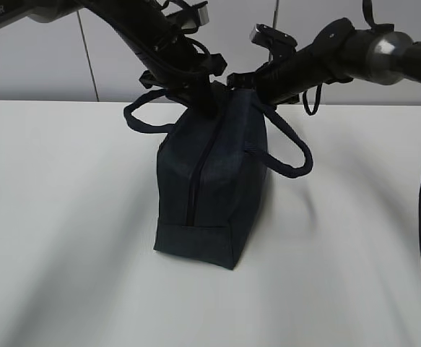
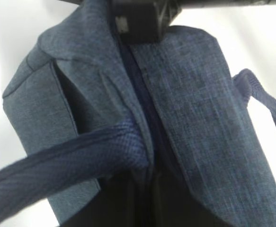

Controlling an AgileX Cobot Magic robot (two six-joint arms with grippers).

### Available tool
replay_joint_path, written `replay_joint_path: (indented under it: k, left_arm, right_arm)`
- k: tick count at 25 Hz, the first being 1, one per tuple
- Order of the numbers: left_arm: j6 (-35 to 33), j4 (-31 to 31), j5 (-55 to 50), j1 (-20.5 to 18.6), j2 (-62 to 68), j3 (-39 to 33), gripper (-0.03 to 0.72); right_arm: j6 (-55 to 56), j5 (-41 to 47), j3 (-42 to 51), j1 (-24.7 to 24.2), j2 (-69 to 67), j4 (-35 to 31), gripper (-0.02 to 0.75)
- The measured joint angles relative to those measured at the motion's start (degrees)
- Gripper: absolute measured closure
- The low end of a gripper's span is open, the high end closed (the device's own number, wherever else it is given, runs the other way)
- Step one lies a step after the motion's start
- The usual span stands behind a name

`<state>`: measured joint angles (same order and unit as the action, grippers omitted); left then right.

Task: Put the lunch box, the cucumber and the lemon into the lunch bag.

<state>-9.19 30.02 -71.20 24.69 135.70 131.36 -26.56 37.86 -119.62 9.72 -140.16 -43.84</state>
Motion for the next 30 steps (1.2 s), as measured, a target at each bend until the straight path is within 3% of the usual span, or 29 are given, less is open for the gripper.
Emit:
replay_joint_path:
  k: [3,5,13,18,20,25,30]
  left_arm:
    - [0.0,0.0,0.0,0.0,0.0,0.0,0.697]
    - [0.0,0.0,0.0,0.0,0.0,0.0,0.697]
    - [0.1,-0.7,0.0,0.0,0.0,0.0,0.697]
    - [2.7,-4.0,0.1,0.0,0.0,0.1,0.682]
    - [3.0,-4.9,0.1,0.0,0.0,0.1,0.634]
    - [3.2,-6.0,0.2,0.0,-0.2,0.1,0.381]
    - [3.5,-7.3,0.1,0.0,-2.8,0.1,0.323]
  right_arm:
    - [0.8,1.6,-1.4,-0.2,0.1,2.0,0.344]
    - [1.8,4.0,-2.7,-0.4,0.6,5.8,0.316]
    - [6.0,13.5,-7.4,-0.9,5.5,18.5,0.298]
    - [6.2,25.5,-10.6,-0.9,9.9,23.6,0.297]
    - [7.0,30.0,-11.3,-0.9,11.7,25.3,0.297]
    - [9.7,33.1,-11.6,-0.9,16.1,29.2,0.297]
    - [11.9,33.9,-11.6,-0.9,18.9,32.2,0.297]
